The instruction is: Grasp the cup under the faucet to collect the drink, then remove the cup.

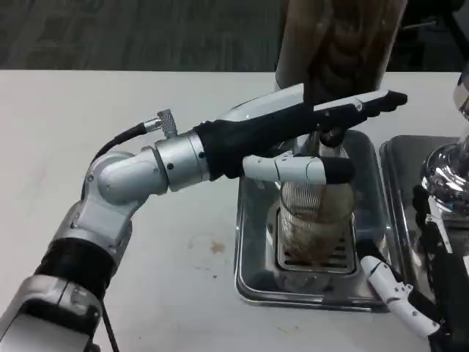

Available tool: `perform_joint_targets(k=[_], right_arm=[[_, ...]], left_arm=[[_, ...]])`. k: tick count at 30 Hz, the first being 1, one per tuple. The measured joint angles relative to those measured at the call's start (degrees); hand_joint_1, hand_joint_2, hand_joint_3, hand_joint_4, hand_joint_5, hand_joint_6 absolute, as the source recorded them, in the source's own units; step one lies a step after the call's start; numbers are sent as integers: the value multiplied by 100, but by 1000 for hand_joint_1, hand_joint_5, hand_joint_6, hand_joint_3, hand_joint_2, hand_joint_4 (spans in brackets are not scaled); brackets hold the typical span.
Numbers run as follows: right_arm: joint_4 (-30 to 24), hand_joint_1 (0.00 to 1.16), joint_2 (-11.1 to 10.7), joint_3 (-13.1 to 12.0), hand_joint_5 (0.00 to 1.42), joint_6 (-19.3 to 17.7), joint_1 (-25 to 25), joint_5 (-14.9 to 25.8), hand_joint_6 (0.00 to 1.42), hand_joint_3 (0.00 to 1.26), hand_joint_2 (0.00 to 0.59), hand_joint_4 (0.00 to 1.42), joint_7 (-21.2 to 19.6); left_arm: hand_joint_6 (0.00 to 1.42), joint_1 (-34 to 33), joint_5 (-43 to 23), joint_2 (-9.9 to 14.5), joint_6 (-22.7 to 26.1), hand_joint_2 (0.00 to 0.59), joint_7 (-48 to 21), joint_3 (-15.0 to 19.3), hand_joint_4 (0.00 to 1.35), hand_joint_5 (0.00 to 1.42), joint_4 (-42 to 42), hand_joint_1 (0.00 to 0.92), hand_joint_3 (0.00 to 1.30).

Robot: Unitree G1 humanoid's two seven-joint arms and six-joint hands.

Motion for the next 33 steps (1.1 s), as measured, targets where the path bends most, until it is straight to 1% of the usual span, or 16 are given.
perform_joint_targets(k=[1, 10, 11, 16, 24, 29, 33], right_arm=[[124, 612, -40, -37, 0, -66, -66, 49, 0, 0, 224, 0, 61], [937, 656, -285, -219, 0, -662, -473, 267, 0, 0, 208, 0, 400], [996, 666, -311, -230, 0, -685, -521, 280, 0, 0, 196, 0, 434], [1404, 695, -387, -289, 0, -916, -770, 456, 0, 0, 187, 0, 622], [1915, 700, -410, -334, 0, -1091, -1144, 616, 0, 0, 187, 0, 920], [2153, 698, -410, -334, 0, -1111, -1400, 674, 0, 0, 187, 0, 985], [2411, 692, -415, -339, 0, -1140, -1760, 686, 0, 0, 190, 0, 1065]], left_arm=[[0, -1, 1, 0, -4, 63, 9, -4, 0, 36, 5, 0, 57], [0, -2, 2, 6, -30, 62, 53, -27, 0, 35, 34, 0, 63], [0, -2, 2, 7, -33, 62, 53, -28, 0, 35, 34, 0, 64], [0, -2, 1, 15, -53, 61, 54, -33, 0, 35, 35, 0, 65], [0, -2, -1, 46, -59, 61, 54, -49, 0, 35, 28, 0, 65], [0, 3, -6, 69, -57, 61, 54, -56, 0, 35, -10, 0, 65], [0, 19, -5, 96, -54, 61, 54, -62, 0, 35, -62, 0, 65]])
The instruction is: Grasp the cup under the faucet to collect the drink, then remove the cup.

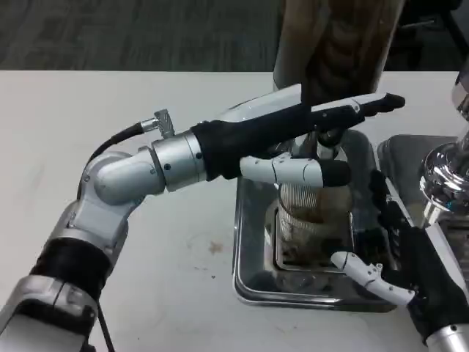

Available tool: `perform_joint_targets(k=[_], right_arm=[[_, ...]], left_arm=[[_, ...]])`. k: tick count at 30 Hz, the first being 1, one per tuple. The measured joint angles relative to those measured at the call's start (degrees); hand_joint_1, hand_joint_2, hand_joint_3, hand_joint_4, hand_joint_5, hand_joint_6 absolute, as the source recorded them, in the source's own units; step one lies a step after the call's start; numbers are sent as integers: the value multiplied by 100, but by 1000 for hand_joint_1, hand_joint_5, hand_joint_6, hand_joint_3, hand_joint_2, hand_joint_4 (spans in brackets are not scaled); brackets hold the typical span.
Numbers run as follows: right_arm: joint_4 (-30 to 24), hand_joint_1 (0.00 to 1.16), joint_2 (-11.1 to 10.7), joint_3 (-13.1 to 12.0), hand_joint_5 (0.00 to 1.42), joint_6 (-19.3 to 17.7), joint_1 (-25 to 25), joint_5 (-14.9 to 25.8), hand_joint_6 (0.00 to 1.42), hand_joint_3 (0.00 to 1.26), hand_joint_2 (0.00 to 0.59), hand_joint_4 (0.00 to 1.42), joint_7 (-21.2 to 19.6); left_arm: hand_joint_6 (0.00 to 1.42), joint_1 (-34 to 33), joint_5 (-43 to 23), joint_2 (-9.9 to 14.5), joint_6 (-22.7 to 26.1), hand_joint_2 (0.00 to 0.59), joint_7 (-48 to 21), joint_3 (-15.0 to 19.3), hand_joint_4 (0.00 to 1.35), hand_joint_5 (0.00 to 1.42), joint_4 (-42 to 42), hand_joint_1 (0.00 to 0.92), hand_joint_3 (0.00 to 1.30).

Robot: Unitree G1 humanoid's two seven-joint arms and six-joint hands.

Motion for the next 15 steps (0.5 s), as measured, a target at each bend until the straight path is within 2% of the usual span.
perform_joint_targets(k=[15], right_arm=[[661, 682, -8, -1, 0, -156, -524, 15, 0, 0, 199, 0, 90]], left_arm=[[0, 53, -23, 100, 57, 61, -3, -10, 0, 35, -161, 0, 65]])
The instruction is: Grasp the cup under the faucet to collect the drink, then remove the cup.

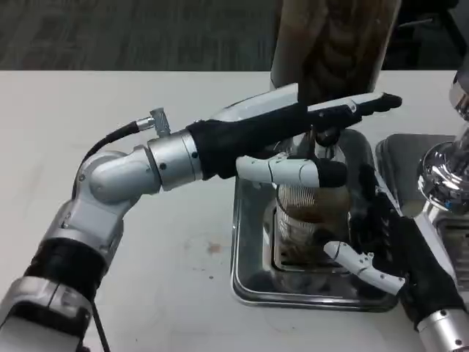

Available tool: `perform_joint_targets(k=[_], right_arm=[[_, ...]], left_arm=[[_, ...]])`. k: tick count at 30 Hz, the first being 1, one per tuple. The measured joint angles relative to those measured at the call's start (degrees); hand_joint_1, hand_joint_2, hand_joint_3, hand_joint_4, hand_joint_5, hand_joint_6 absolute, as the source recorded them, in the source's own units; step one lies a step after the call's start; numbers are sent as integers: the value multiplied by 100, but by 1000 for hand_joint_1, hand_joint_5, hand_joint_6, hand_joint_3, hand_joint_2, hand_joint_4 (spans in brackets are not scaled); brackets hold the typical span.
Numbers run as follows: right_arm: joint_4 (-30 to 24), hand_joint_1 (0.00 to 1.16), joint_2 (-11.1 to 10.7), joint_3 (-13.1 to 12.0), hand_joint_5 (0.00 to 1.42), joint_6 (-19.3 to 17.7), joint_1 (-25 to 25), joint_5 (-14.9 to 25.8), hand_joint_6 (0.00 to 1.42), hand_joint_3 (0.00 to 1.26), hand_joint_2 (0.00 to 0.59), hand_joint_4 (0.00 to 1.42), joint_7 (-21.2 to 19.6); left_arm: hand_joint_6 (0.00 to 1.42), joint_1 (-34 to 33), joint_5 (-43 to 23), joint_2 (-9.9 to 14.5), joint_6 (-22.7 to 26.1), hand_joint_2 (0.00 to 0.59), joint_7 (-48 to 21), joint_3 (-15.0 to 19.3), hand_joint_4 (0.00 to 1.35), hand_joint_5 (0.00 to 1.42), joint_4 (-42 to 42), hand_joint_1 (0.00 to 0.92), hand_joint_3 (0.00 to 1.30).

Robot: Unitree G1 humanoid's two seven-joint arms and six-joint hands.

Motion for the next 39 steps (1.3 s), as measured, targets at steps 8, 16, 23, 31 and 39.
perform_joint_targets(k=[8, 16, 23, 31, 39], right_arm=[[51, 681, 5, 1, 0, -42, -85, 5, 0, 0, 199, 0, 67], [51, 684, 13, 1, 0, -54, -85, 5, 0, 0, 201, 0, 67], [51, 686, 37, 1, 0, -59, -82, 4, 0, 0, 206, 0, 67], [50, 682, 58, 11, 0, -77, -62, -2, 0, 0, 212, 0, 58], [26, 681, 70, 24, 0, -83, 20, -11, 0, 0, 213, 0, 35]], left_arm=[[0, 51, -467, -14, 364, 61, -290, 129, 0, 44, -64, 0, 75], [3, 73, -923, -139, 849, 67, -657, 365, 0, 55, -77, 0, 98], [18, 97, -1326, -275, 1393, 75, -1008, 596, 11, 75, -142, 0, 114], [22, 139, -1571, -402, 1897, 68, -1273, 845, 24, 86, -425, 0, 124], [35, 138, -1796, -459, 2257, 66, -1392, 1069, 43, 102, -856, 0, 133]])
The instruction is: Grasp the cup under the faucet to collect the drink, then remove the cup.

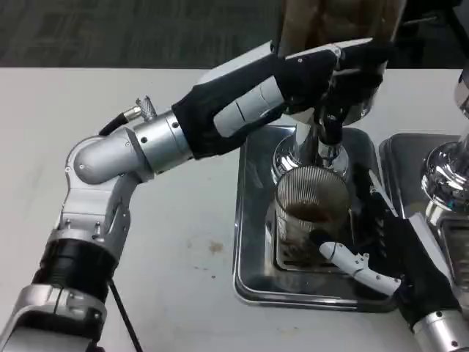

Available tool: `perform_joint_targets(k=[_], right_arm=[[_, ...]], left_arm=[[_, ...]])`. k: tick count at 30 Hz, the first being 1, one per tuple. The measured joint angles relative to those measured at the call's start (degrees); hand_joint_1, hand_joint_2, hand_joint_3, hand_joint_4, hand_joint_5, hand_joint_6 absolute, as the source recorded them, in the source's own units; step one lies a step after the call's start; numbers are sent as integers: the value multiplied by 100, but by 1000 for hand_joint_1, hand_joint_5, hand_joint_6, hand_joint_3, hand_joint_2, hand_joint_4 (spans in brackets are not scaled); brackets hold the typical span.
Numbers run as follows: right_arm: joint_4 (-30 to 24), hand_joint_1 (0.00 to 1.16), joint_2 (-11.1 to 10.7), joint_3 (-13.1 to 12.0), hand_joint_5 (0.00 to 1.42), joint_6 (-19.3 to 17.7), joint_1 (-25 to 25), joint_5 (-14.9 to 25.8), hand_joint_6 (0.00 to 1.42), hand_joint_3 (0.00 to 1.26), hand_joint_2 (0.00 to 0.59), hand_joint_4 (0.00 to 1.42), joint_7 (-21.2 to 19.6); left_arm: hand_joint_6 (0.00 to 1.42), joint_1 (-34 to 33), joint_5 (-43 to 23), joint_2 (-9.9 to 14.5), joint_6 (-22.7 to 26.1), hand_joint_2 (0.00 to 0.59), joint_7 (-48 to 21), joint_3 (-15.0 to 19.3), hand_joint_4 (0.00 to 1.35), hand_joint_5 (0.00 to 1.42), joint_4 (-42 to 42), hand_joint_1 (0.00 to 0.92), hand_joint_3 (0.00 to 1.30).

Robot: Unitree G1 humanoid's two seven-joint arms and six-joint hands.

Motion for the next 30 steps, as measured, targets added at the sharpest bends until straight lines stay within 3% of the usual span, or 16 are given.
perform_joint_targets(k=[16, 23, 30], right_arm=[[-62, 680, 0, -3, 0, -3, 33, 2, 0, 0, 212, 0, -5], [-76, 678, -12, -21, 0, -10, 32, 3, 0, 0, 212, 0, -5], [-74, 672, -53, -55, 0, -22, 21, 47, 0, 0, 209, 0, 33]], left_arm=[[51, 199, -442, 72, 366, 65, 8, 384, 67, 126, -1166, 0, 154], [76, 979, -475, 410, 369, 65, 143, 668, 81, 141, -1787, 0, 156], [82, 1644, -394, 794, 282, 64, 242, 838, 90, 151, -1667, 0, 159]])
